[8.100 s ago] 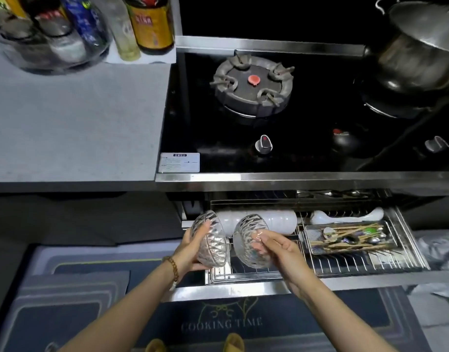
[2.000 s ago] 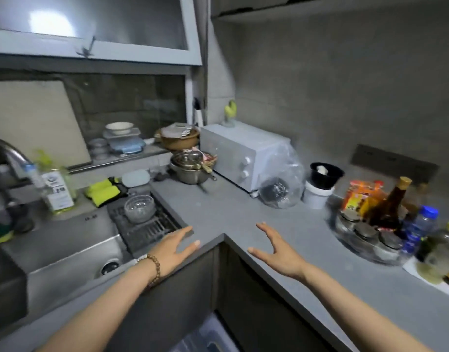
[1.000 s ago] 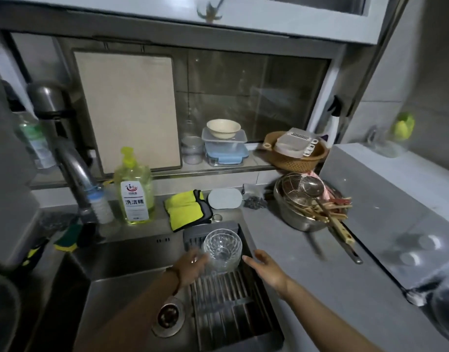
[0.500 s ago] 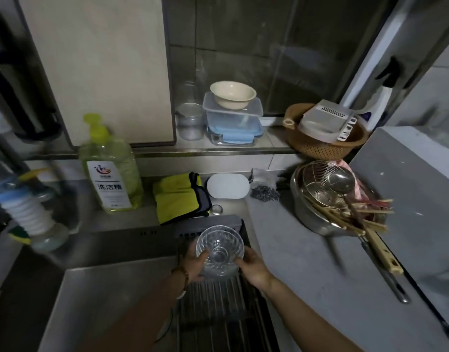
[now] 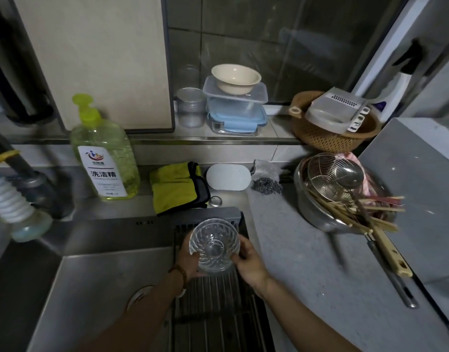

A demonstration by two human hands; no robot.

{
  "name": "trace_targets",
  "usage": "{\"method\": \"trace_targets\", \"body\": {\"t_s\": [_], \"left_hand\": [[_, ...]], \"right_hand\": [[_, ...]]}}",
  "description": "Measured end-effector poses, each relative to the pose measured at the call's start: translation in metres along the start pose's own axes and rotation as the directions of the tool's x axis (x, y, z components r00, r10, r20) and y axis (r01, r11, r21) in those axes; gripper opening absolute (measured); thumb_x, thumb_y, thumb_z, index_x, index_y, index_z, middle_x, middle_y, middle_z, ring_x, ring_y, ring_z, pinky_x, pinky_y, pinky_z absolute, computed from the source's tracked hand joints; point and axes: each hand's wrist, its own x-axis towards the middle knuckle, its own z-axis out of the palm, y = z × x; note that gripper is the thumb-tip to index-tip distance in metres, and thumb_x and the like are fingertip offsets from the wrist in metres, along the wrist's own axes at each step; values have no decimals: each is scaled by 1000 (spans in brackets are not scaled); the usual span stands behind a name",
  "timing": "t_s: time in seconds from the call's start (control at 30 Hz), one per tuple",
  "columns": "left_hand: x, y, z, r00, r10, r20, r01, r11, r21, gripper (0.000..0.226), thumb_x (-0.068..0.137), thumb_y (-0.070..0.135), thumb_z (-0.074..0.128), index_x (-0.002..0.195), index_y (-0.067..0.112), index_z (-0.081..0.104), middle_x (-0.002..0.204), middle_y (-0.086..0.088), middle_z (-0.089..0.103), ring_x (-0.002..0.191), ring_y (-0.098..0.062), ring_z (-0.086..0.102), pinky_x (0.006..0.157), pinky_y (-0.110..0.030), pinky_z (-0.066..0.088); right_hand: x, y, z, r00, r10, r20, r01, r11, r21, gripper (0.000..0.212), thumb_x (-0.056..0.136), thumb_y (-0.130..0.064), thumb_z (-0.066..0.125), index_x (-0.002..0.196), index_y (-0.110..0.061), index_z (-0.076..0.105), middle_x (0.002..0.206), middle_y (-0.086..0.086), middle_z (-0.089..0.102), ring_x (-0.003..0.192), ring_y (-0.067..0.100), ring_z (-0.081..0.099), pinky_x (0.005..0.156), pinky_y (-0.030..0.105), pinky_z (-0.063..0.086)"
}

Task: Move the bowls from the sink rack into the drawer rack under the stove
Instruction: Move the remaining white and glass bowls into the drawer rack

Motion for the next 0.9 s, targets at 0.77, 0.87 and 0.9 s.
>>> {"method": "trace_targets", "body": {"t_s": [0.77, 0.87, 0.9], "left_hand": [[-82, 94, 23, 890, 67, 452, -178, 962, 207, 40, 91, 32, 52, 115, 59, 34, 121, 18, 50, 104, -15, 62, 69, -51, 59], [-102, 105, 55, 819, 16, 574, -179, 957, 227, 36, 91, 34, 51, 107, 63, 36, 121, 15, 51, 108, -19, 61, 73, -52, 58], [-110, 106, 66, 786, -4, 618, -178, 956, 233, 36, 91, 34, 50, 111, 60, 37, 123, 12, 51, 110, -20, 60, 74, -52, 58]], "right_hand": [[-128, -79, -47, 996, -24, -85, 46, 963, 266, 55, 76, -39, 68, 125, -37, 42, 120, -6, 62, 104, 8, 63, 82, 24, 56], [-171, -76, -66, 970, 8, -245, 77, 939, 336, 61, 70, -40, 72, 125, -36, 45, 122, -2, 63, 105, 13, 64, 88, 34, 56], [-188, -75, -72, 954, 27, -298, 88, 927, 365, 62, 71, -38, 71, 126, -32, 44, 121, -1, 63, 103, 14, 65, 85, 34, 57]]}}
